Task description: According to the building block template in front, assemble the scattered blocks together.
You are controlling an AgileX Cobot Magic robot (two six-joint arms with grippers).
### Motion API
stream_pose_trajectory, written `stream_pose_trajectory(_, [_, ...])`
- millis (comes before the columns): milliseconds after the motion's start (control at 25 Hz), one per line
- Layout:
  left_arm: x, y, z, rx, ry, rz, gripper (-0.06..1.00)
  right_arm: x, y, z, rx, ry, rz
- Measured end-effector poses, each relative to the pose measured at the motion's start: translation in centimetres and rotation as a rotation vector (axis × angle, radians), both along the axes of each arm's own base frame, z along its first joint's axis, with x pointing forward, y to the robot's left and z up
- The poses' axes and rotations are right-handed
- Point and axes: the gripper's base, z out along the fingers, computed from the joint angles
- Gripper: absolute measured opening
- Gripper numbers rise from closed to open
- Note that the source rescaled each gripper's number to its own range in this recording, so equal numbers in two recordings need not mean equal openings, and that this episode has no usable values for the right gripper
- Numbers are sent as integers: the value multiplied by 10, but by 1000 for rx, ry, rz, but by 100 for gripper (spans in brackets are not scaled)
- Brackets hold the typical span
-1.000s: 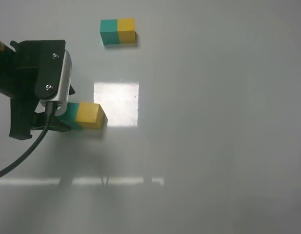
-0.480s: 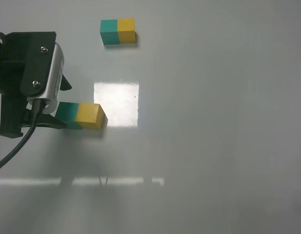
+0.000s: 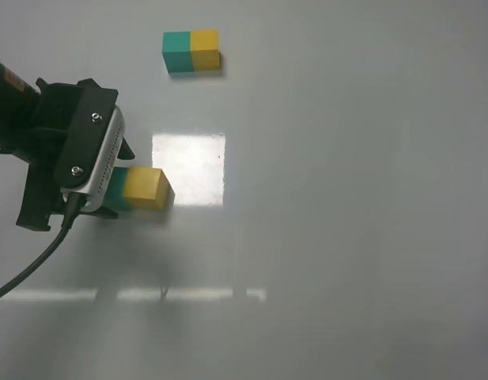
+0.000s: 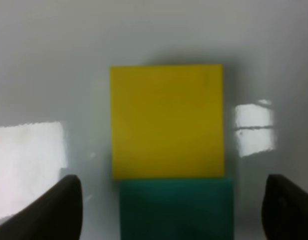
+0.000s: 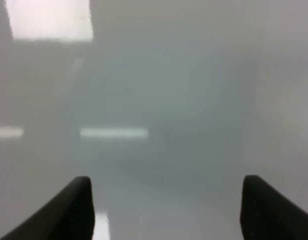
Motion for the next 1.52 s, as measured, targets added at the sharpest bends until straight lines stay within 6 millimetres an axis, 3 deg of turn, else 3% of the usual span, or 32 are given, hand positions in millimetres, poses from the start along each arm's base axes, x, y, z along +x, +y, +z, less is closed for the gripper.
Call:
stream_pose_trajectory(280, [9,-6,-8,-1,-6,-9,96,0,0,0,0,0,0])
stream_pose_trajectory(600, [9,-11,-7,-8,-34,-70,68,0,0,0,0,0,0])
stream_pose_trajectory(800, [9,-11,-8,-5,-24,-73,59,0,0,0,0,0,0])
stream_pose_trajectory(840, [9,-11,-8,-6,-17,-70,53,0,0,0,0,0,0])
stream_pose_trajectory(880, [9,-11,-9,-11,-9,-61,39,0,0,0,0,0,0])
stream_pose_trajectory(960, [10,-11,-12,-21,20,-39,0,0,0,0,0,0,0])
stream_pose_trajectory(1360, [9,-13,-12,-47,38,-14,2,0,0,0,0,0,0])
stream_pose_trajectory(1520, [6,-23,-6,-65,41,-12,2,0,0,0,0,0,0])
